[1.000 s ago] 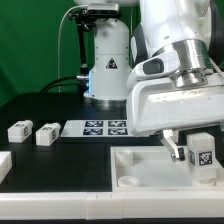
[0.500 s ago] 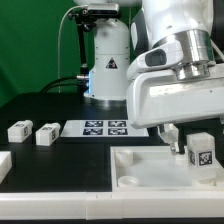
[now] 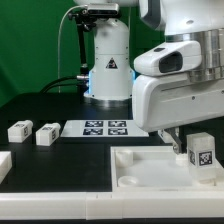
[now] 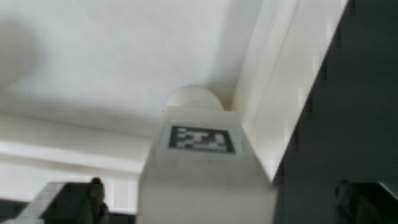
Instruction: Assemble one leg
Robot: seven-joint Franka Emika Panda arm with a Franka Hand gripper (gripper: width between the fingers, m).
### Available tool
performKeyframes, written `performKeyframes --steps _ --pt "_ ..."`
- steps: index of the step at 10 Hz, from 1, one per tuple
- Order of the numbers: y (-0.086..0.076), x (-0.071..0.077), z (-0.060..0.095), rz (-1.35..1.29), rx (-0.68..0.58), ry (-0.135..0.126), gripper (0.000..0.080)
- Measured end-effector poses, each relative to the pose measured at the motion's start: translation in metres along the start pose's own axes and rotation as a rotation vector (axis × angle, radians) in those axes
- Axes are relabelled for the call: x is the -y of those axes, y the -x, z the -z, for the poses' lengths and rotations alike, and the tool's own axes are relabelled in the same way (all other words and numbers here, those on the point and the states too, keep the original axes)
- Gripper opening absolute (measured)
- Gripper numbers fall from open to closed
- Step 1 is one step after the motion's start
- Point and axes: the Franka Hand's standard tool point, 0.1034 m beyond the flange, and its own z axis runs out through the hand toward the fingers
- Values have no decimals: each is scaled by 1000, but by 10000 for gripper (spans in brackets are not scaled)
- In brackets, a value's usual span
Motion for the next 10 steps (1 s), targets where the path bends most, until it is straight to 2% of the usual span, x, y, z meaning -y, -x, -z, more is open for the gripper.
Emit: performKeyframes --steps 3,4,5,6,7,8,10 --pt "1 -3 -2 -5 -1 1 649" --pt "1 -4 -3 -3 -8 2 601" --pt "2 -6 -5 0 -8 2 601" --pt "2 -6 -5 0 -9 2 415" --pt "2 -6 -6 12 -9 2 415" --pt "2 -6 -6 24 -10 2 291" --pt "2 -5 -6 -3 -10 1 291"
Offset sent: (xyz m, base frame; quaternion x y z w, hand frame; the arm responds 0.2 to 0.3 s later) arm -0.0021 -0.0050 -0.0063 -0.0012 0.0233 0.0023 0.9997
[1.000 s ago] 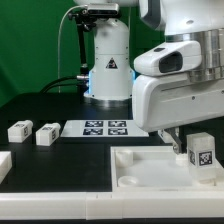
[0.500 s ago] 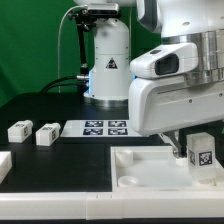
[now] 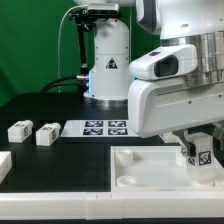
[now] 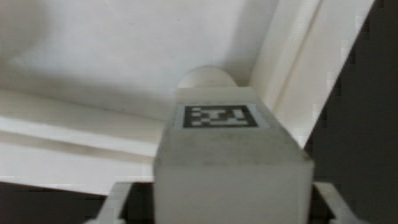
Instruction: Assemble one leg
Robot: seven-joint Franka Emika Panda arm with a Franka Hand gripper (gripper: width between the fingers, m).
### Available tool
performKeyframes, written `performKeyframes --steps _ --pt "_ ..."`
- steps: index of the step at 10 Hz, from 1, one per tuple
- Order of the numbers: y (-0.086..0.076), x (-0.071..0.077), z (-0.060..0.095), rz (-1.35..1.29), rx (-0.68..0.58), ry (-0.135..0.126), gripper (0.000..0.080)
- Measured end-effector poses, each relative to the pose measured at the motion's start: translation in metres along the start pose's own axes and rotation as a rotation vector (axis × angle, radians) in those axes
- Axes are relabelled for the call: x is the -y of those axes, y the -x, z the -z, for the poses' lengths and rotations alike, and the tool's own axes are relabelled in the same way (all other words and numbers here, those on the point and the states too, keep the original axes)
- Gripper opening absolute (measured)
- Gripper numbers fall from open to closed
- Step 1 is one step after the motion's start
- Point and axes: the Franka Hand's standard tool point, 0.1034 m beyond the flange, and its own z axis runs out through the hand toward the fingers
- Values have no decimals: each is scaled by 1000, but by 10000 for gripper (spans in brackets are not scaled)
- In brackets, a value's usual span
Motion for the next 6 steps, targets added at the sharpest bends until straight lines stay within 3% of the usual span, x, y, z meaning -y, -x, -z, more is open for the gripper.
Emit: performKeyframes --steps 3,6 --pt "0 1 0 -135 0 -5 291" --pt "1 -2 -1 -537 -3 -7 291"
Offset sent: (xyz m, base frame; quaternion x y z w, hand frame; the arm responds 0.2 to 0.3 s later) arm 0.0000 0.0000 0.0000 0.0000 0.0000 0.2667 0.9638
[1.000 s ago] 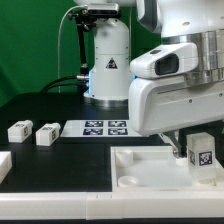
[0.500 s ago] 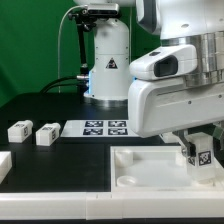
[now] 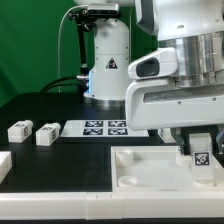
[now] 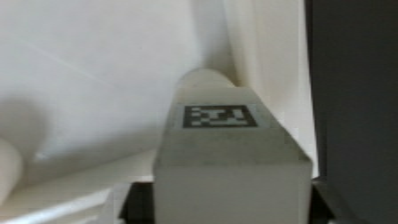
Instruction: Assemble one leg
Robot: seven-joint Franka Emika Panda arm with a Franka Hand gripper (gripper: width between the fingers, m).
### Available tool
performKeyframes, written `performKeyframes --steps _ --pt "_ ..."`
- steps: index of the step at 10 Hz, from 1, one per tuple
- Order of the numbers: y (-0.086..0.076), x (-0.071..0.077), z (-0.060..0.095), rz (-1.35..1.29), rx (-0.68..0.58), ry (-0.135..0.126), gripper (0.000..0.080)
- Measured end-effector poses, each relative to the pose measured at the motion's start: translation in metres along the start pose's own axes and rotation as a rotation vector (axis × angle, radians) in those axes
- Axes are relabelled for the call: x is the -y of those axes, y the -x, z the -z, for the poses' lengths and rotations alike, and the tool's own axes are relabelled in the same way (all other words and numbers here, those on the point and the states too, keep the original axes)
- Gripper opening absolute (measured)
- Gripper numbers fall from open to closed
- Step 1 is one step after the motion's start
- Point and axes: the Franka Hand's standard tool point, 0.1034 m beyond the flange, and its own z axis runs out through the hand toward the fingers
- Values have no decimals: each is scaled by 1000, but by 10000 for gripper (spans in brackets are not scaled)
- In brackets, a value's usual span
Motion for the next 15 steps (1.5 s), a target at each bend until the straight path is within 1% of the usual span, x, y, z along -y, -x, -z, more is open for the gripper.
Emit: performKeyframes --steps 1,5,6,7,9,10,11,12,13,14,15 --pt "0 0 0 -87 -1 3 293" --pt "-1 -2 -1 -585 -15 22 293" --pt "-1 -2 -1 -722 -17 19 293" --pt "-2 -4 -1 -795 -16 15 293" --pt "-2 -4 -1 -765 -13 11 293" --pt "-2 -3 -1 -754 -13 11 344" --pt "-1 -2 -2 -722 -12 11 344" --pt "1 3 -2 -680 -10 12 532" --pt "2 5 -3 -550 -8 14 613" --pt "3 5 -3 -412 -6 15 613" --pt "4 7 -3 -296 -6 16 642"
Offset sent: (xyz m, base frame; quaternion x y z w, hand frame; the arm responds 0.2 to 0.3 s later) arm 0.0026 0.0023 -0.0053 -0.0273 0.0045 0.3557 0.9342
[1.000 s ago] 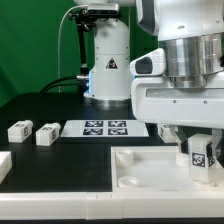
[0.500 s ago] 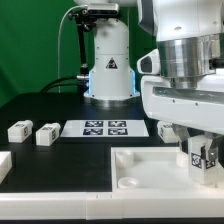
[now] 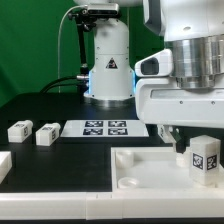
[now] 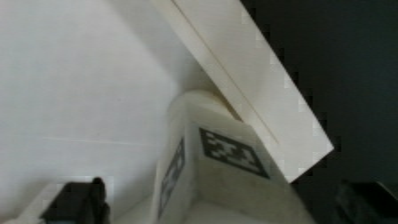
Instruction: Assemble one leg
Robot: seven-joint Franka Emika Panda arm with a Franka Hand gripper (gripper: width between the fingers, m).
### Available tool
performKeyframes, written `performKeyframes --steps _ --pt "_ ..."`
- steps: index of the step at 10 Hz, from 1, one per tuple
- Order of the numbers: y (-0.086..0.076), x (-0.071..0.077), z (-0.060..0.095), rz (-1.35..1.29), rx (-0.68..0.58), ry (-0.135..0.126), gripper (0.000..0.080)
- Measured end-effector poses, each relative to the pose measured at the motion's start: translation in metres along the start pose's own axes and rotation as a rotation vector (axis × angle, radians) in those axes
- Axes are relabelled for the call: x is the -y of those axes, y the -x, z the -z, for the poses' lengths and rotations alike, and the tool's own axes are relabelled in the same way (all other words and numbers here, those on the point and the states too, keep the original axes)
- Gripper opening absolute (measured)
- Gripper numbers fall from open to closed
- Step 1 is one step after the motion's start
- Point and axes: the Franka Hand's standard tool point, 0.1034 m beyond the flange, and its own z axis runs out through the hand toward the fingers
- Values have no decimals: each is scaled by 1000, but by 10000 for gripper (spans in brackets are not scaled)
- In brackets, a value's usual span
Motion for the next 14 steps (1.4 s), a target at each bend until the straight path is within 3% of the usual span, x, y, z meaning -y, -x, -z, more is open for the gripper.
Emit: performKeyframes --steps 5,8,11,14 --pt "6 7 1 644 20 26 649" --pt "3 4 1 958 22 34 649" --pt "0 2 2 1084 22 35 649" --pt "0 1 2 1084 22 35 289"
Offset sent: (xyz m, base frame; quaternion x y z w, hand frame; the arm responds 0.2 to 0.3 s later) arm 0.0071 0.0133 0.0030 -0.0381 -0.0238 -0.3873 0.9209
